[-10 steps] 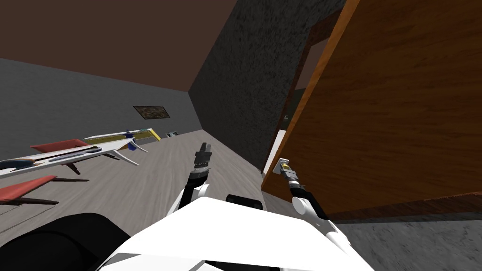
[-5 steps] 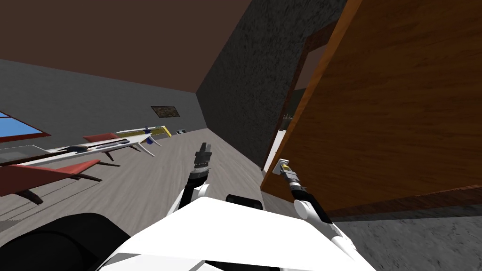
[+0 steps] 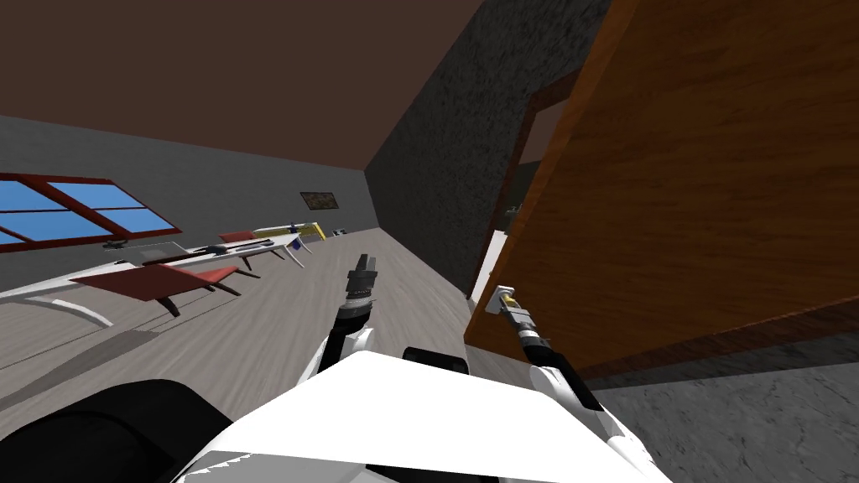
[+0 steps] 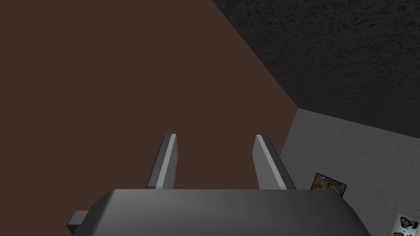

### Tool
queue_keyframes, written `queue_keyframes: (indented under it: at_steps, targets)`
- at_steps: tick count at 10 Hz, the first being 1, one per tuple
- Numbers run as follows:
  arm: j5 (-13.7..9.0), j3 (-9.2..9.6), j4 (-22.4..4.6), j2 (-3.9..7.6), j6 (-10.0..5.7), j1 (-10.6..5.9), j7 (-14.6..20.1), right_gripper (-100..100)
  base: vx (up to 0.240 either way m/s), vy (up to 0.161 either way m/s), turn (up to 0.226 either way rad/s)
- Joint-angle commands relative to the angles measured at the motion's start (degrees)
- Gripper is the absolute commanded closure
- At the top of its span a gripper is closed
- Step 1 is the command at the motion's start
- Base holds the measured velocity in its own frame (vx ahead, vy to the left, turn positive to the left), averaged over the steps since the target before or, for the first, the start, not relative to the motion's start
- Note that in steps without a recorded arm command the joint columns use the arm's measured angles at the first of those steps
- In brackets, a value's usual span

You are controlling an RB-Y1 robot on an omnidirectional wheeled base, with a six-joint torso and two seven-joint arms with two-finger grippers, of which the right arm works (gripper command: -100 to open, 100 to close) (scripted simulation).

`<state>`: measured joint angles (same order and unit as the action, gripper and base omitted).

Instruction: Pull the door open

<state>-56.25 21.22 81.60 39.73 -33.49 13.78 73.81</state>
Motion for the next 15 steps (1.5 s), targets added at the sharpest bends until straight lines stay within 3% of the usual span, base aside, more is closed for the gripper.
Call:
queue_keyframes:
  at_steps: [1,10,11,12,15]
  targets:
    - [0.00,0.00,0.00,0.00,0.00,0.00,0.00,100,-0.093,-0.034,0.032]
    - [2.42,4.48,1.26,5.91,-5.13,2.21,6.13,100,-0.203,-0.071,0.129]
    - [2.21,4.30,1.11,5.39,-4.35,2.08,5.52,100,-0.093,-0.031,0.034]
    - [2.96,4.54,1.64,5.39,-6.37,4.41,5.75,100,0.037,0.017,0.191]
    - [4.09,4.60,2.68,5.45,-10.21,8.66,6.03,100,0.053,0.000,0.160]
